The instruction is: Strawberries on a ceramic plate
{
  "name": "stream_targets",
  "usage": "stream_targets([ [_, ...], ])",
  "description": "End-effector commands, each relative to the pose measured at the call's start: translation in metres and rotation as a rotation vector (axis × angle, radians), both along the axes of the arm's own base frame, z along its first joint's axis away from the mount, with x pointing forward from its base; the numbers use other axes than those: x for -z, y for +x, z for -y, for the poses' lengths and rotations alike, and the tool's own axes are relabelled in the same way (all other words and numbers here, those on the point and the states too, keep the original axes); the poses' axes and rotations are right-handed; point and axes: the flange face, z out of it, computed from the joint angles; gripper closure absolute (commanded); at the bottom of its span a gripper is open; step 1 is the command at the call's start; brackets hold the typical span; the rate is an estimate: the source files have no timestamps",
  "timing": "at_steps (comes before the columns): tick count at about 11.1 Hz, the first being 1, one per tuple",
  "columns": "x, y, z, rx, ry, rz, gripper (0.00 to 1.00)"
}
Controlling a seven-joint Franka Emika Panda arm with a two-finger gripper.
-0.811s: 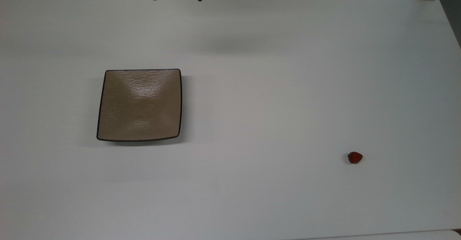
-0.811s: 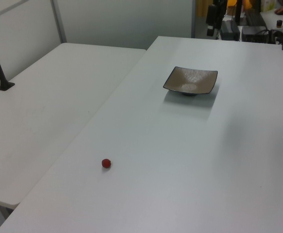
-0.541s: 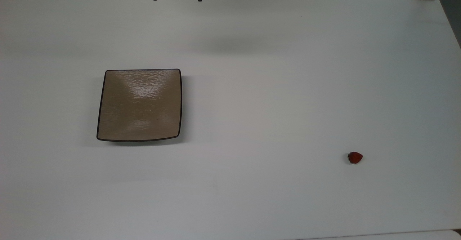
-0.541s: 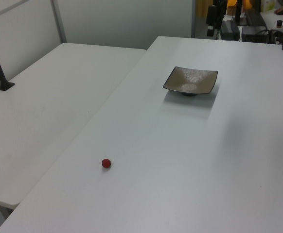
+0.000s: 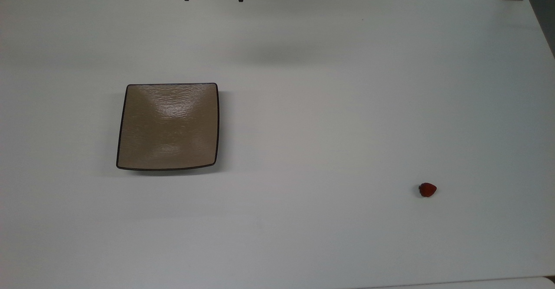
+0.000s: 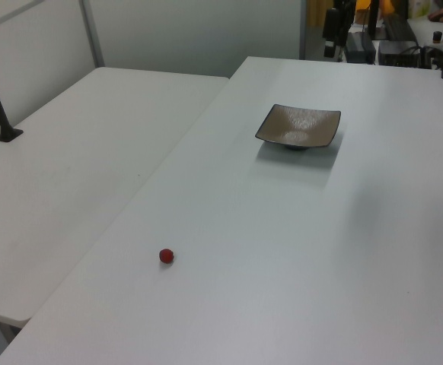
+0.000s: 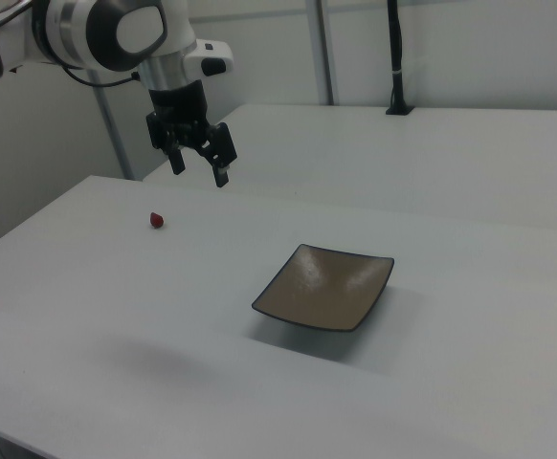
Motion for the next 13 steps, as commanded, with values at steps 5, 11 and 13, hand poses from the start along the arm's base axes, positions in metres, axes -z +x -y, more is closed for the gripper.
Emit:
stream_targets([
  [5, 0.008, 0.002, -0.005, -0.017, 0.000, 0.015, 0.00],
  [11, 0.004, 0.018, -0.057, -0.019, 0.016, 0.032, 0.00],
  [13, 0.003, 0.032, -0.091, 0.007, 0.023, 0.046, 0.00],
])
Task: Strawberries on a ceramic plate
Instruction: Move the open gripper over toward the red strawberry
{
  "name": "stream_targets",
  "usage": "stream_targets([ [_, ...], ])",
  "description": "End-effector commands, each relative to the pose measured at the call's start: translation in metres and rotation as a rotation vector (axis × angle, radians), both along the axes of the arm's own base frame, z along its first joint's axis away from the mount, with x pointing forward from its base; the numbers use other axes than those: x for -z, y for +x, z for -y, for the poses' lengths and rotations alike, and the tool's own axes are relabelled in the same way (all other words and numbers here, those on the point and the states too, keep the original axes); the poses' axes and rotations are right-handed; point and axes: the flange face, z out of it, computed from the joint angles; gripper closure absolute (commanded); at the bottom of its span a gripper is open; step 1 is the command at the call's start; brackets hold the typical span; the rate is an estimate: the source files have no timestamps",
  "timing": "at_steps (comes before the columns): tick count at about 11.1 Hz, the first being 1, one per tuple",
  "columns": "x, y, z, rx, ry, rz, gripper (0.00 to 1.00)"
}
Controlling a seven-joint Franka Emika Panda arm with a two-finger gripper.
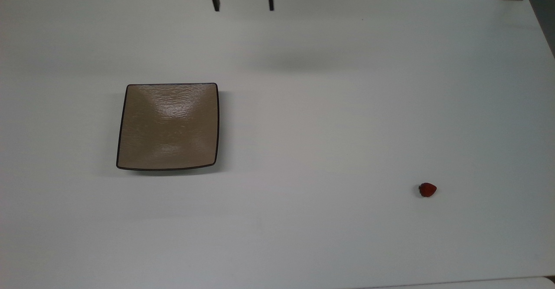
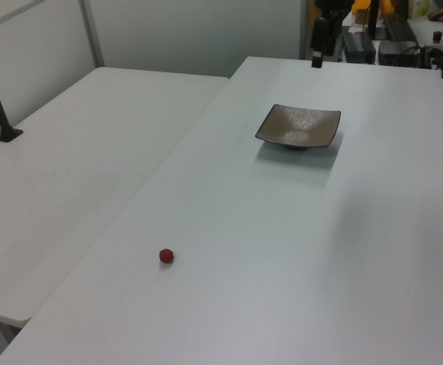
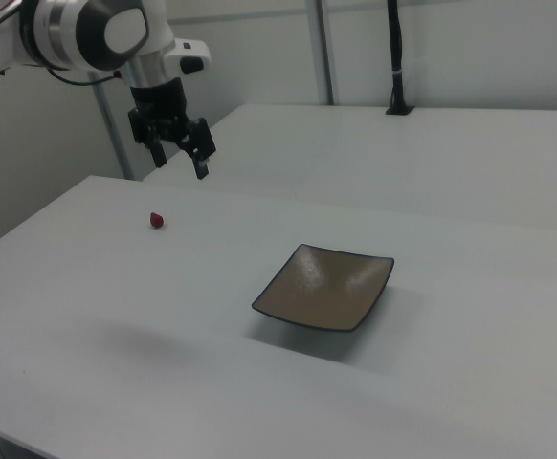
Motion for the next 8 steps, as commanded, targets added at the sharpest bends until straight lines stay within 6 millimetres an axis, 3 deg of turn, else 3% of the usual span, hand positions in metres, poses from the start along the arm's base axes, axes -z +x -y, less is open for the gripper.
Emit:
stream_targets([
  [1, -0.001, 0.026, -0.050, 0.030, 0.017, 0.035, 0.00],
  [4, 0.010, 0.037, -0.089, -0.007, 0.019, 0.052, 0.00],
  [8, 0.017, 0.039, -0.094, -0.011, 0.021, 0.045, 0.00],
])
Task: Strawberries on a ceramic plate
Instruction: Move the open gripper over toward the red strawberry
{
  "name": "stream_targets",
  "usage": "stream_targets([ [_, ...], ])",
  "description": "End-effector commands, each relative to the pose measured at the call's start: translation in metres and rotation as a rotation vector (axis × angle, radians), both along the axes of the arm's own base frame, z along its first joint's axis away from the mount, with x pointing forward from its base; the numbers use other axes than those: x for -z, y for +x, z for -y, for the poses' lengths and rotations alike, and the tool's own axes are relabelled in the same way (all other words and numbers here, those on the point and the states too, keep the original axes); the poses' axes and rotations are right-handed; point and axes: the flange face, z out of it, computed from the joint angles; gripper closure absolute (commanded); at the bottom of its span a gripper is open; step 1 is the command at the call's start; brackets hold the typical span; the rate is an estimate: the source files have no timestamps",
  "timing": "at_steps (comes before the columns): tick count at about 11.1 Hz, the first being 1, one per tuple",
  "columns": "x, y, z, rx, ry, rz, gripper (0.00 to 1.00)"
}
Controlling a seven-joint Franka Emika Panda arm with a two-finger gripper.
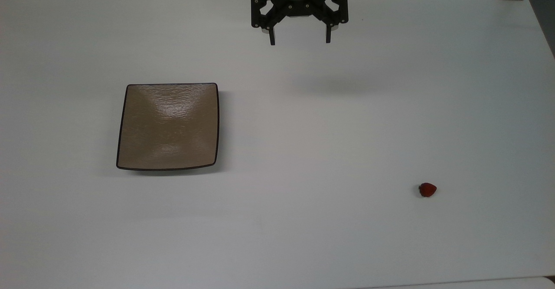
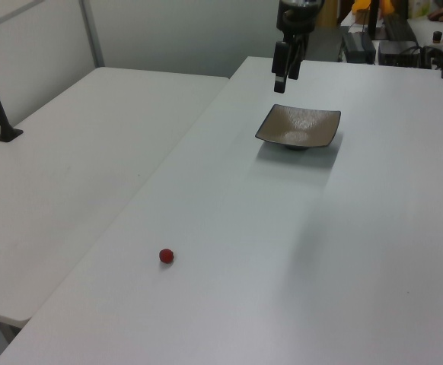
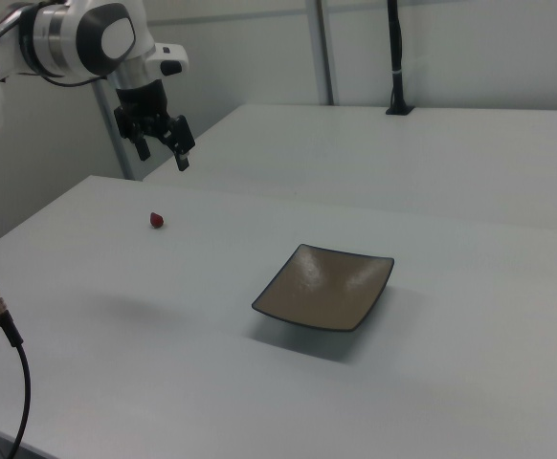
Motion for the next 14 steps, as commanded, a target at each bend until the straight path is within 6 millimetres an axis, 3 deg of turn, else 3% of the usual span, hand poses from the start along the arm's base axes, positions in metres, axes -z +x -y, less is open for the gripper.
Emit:
stream_targets([
  [1, 0.002, 0.004, -0.008, 0.008, -0.001, 0.011, 0.00],
  [3, 0.005, 0.008, -0.017, 0.000, 0.011, 0.040, 0.00],
  [7, 0.029, 0.016, -0.078, -0.030, 0.042, 0.111, 0.00],
  [11, 0.079, 0.035, -0.150, -0.051, 0.084, 0.188, 0.00],
  [14, 0.113, 0.045, -0.182, -0.051, 0.105, 0.236, 0.00],
])
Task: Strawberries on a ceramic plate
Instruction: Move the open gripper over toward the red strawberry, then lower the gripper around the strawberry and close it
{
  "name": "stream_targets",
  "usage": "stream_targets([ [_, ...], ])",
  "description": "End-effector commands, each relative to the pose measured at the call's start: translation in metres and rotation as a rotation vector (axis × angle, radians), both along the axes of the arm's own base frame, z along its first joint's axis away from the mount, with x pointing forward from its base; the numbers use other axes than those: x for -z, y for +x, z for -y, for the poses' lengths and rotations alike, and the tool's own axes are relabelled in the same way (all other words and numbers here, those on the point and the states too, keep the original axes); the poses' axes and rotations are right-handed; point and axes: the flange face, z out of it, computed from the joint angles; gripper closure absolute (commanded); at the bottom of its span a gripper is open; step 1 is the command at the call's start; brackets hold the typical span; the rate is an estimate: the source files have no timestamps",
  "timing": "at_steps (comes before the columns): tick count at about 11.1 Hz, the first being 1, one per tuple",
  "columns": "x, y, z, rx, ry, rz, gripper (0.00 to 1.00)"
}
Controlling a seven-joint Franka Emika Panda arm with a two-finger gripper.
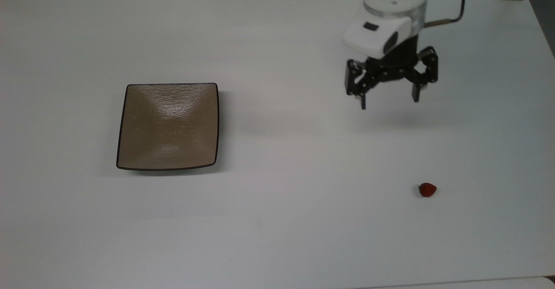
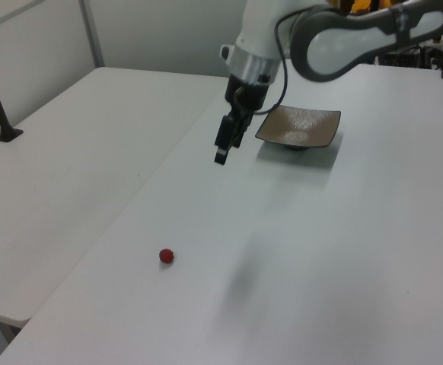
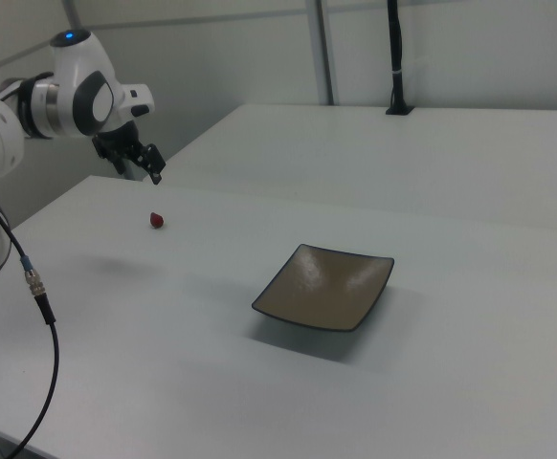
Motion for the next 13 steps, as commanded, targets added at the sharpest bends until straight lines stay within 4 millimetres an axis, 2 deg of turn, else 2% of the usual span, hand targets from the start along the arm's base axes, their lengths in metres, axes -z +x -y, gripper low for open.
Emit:
stream_targets([
  [1, 0.035, 0.016, -0.034, 0.034, 0.010, 0.074, 0.00],
  [4, 0.088, 0.028, -0.069, 0.043, 0.001, 0.169, 0.00],
  [9, 0.148, 0.032, -0.093, -0.024, 0.012, 0.303, 0.00],
  [13, 0.182, 0.035, -0.105, -0.083, 0.014, 0.398, 0.00],
])
